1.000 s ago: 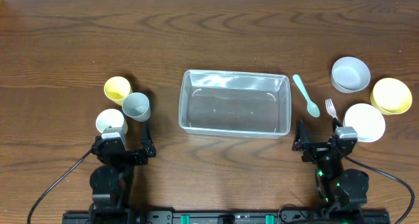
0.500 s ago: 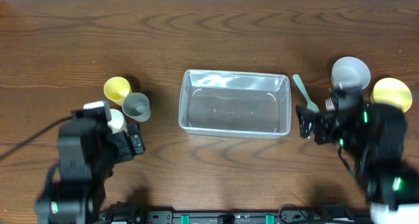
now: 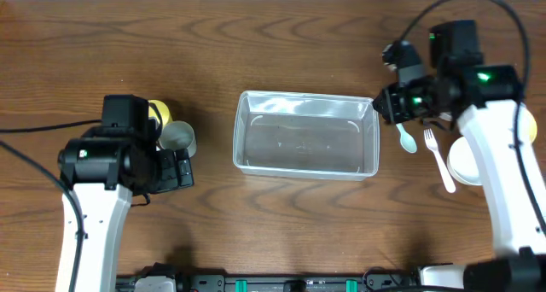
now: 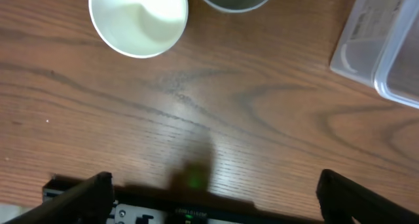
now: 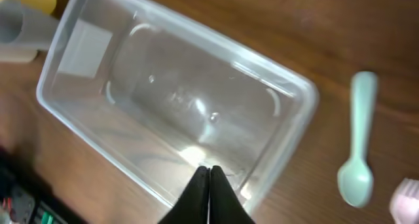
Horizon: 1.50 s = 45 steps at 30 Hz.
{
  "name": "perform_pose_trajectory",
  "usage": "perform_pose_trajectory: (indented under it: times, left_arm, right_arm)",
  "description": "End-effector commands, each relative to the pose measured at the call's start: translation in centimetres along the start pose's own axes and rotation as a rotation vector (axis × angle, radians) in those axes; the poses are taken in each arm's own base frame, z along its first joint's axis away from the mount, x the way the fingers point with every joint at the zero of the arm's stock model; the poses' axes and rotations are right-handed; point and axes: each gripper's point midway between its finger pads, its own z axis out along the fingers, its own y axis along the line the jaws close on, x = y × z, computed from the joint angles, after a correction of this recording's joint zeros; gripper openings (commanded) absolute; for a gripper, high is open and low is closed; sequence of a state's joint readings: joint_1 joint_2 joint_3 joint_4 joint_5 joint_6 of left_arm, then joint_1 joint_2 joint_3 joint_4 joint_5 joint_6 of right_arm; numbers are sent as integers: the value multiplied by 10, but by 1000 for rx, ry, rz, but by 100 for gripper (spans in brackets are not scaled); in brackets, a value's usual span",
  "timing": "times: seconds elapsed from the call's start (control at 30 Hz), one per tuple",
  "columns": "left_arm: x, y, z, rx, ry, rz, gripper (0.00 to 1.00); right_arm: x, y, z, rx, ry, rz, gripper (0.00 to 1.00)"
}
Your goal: Pack container
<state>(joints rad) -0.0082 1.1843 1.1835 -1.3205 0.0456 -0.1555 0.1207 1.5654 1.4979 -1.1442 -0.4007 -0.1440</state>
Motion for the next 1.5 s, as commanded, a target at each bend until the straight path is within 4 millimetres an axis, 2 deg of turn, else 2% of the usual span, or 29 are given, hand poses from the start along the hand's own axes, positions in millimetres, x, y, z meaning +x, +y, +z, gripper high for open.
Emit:
perform_pose_trajectory:
  times: [0.0, 0.03, 0.2, 0.37, 0.5, 0.67, 0.9, 1.47]
  left_arm:
    - [-3, 1, -4, -4, -7, 6, 84]
    - [-3, 1, -4, -3, -7, 6, 78]
    - [-3, 1, -4, -3, -7, 6, 34]
    - [-3, 1, -4, -3, -7, 6, 13]
    - [-4, 0, -4, -3, -11, 6, 13]
    - [-4, 0, -4, -2, -11, 6, 13]
    - [-4, 0, -4, -3, -11, 6, 13]
    - [-5, 0, -4, -2, -14, 6, 14]
  right_arm:
    - [-3, 12, 15, -7, 40, -82, 1]
    - [-1, 10, 21, 14, 59, -82, 1]
    - [11, -9, 53, 134, 174, -46, 1]
    - [22, -23, 84, 152, 270, -30, 1]
    - [24, -36, 108, 171, 306, -22, 1]
    - [13, -51, 122, 226, 271, -31, 1]
    - [-14, -72, 121, 353, 155, 11, 1]
    - [-43, -73, 124, 358, 33, 12, 1]
